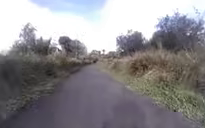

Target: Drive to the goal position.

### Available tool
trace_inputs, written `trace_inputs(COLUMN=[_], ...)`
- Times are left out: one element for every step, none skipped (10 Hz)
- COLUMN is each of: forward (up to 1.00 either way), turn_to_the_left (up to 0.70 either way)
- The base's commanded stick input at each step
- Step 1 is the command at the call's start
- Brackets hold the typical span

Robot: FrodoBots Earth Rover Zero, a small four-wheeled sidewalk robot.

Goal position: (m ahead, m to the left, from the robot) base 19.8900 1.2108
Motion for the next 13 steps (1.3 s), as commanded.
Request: trace_inputs(forward=[0.85, 0.85, 0.85, 0.85, 0.85, 0.85, 0.85, 0.85, 0.85, 0.85, 0.85, 0.85, 0.85], turn_to_the_left=[0.0, 0.0, 0.0, 0.0, 0.0, 0.0, 0.0, 0.0, 0.0, 0.0, 0.0, 0.0, 0.0])
